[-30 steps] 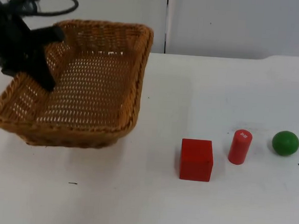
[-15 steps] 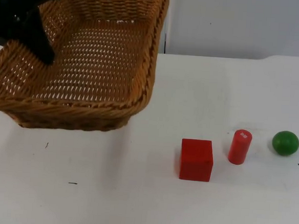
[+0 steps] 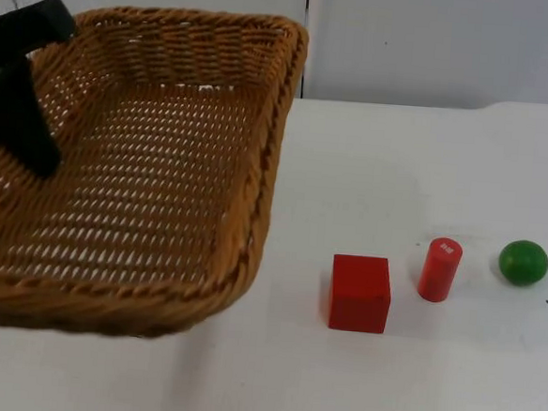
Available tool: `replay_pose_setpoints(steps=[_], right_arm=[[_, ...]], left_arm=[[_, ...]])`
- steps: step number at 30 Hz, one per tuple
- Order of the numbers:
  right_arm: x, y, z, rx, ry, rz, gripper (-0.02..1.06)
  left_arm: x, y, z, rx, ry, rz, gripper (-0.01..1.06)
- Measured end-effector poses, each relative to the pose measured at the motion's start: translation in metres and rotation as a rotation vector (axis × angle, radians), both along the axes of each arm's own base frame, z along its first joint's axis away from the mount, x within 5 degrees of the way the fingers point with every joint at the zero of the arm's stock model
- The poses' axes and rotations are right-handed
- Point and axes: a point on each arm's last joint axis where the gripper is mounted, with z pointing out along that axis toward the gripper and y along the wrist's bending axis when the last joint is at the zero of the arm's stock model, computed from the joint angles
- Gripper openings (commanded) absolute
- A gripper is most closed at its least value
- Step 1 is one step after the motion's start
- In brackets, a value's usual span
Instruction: Pick up the basket with the left hand and place the object to the left of the red cylinder into the basket with the right hand.
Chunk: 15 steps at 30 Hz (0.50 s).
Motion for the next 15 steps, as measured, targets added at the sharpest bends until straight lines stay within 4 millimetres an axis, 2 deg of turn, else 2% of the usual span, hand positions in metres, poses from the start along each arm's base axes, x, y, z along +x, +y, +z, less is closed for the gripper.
replay_pose_setpoints(steps=[3,4,8,15], right_arm=[[0.0,0.0,0.0,0.002,0.0,-0.001,1.05],[0.0,0.0,0.0,0.002,0.0,-0.001,1.05],[0.0,0.0,0.0,0.002,0.0,-0.001,1.05],[0.0,0.0,0.0,0.002,0.0,-0.001,1.05]], left_arm=[[-0.02,0.002,0.003,0.024,-0.006,-0.015,0.0],[-0.02,0.002,0.003,0.024,-0.006,-0.015,0.0],[-0.043,0.002,0.006,0.031,-0.016,-0.035,0.0],[-0.066,0.003,0.005,0.036,-0.024,-0.061,0.0]])
